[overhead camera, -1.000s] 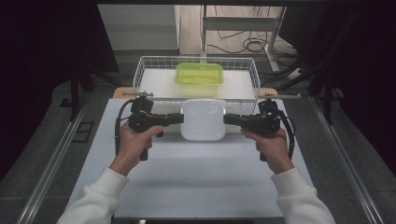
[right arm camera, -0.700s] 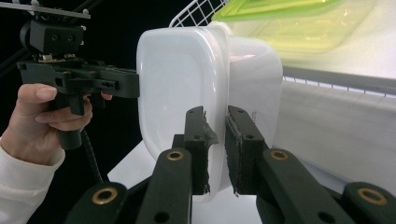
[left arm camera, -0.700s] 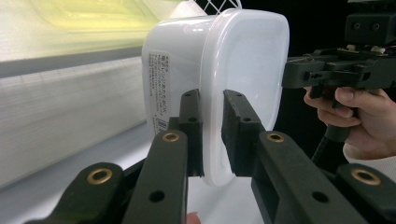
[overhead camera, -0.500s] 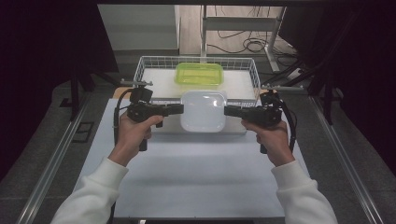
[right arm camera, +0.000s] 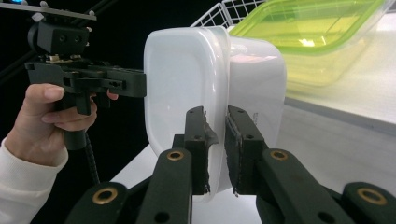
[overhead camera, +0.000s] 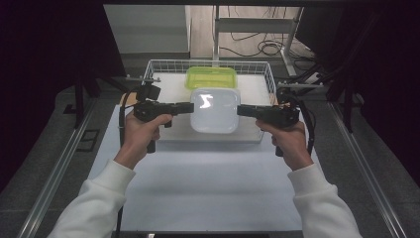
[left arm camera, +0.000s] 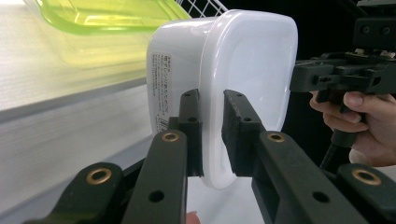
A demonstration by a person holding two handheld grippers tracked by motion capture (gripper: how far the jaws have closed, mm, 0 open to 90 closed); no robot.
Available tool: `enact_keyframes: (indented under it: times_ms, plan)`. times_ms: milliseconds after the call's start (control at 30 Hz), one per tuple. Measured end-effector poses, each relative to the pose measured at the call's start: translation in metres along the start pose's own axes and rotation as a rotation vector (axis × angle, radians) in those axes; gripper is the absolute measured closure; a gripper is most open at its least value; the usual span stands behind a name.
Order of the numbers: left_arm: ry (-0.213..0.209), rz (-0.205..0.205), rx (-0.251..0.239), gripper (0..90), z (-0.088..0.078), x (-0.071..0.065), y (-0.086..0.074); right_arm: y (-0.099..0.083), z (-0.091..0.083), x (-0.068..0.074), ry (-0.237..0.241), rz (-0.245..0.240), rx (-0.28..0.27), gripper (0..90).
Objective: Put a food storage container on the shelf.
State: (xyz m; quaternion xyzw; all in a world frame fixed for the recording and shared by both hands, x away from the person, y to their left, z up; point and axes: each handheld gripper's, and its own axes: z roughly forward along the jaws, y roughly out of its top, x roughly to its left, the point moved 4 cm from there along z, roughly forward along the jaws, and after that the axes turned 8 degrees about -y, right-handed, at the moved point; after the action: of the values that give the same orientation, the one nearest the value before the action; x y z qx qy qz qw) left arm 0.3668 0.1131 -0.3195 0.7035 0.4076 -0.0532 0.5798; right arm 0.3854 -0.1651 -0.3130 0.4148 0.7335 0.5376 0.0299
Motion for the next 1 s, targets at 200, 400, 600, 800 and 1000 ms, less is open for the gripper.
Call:
enact_keyframes:
  times_ms: [200,400,600,800,1000]
  plan:
    - [0.005,0.007,-0.006,78.7,-0.001,-0.001,0.010,0.009,0.001,0.000,-0.007,-0.006,-0.007,78.6]
    - [0.004,0.019,-0.009,78.7,-0.004,-0.003,0.022,0.021,0.000,0.001,-0.009,-0.012,-0.015,78.6]
    - [0.012,0.024,-0.004,78.7,-0.005,-0.001,0.038,0.033,0.001,0.001,-0.007,-0.008,-0.026,78.6]
    - [0.009,0.014,-0.017,78.6,-0.005,0.004,0.046,0.044,0.005,-0.001,-0.004,-0.007,-0.026,78.7]
    - [0.012,0.007,-0.027,78.6,-0.006,0.010,0.053,0.054,0.011,-0.003,-0.001,-0.003,-0.015,78.7]
